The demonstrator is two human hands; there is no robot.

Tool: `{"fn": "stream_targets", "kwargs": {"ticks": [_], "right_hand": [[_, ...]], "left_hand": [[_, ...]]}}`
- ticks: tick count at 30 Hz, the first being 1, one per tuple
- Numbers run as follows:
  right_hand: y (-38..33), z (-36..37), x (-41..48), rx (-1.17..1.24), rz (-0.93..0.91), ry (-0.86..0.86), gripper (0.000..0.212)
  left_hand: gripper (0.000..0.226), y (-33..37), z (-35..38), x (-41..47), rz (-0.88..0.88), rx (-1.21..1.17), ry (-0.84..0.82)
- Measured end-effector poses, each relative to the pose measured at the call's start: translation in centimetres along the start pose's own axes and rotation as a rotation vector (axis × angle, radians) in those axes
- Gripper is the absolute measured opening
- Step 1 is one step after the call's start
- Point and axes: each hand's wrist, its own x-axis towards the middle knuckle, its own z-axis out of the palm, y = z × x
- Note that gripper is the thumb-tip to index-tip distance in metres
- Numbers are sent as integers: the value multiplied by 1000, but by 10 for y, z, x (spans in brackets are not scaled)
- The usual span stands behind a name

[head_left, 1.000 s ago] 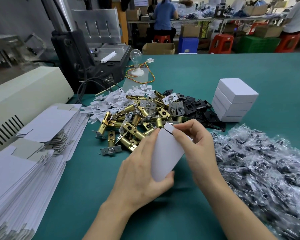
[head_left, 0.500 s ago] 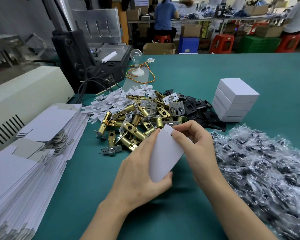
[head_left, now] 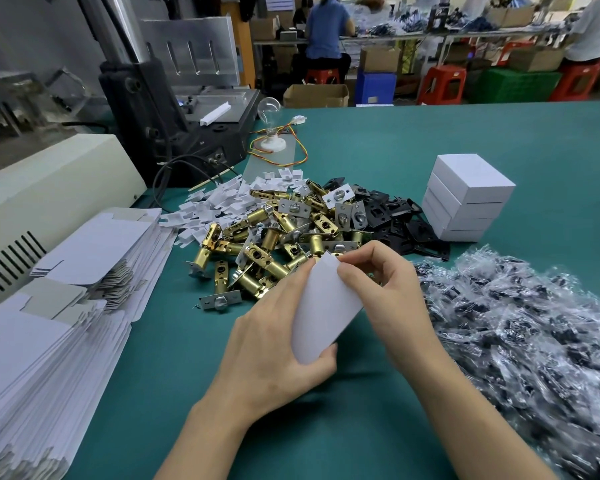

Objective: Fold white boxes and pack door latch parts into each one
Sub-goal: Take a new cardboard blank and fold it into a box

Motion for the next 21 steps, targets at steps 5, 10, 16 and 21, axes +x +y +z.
{"fn": "stream_targets", "kwargs": {"ticks": [5, 10, 16, 21], "right_hand": [[2, -2, 2, -11, 38, -7, 4], [-1, 1, -1, -58, 11, -112, 15], [-3, 2, -2, 11, 14, -259, 36], [-1, 3, -4, -190, -99, -276, 38]], "left_hand": [[102, 0, 1, -1, -22, -14, -18], [97, -5, 1, 1, -88, -116, 9], [85, -11, 1, 4, -157, -301, 62], [79, -11, 0, 5, -159, -362, 74]]}}
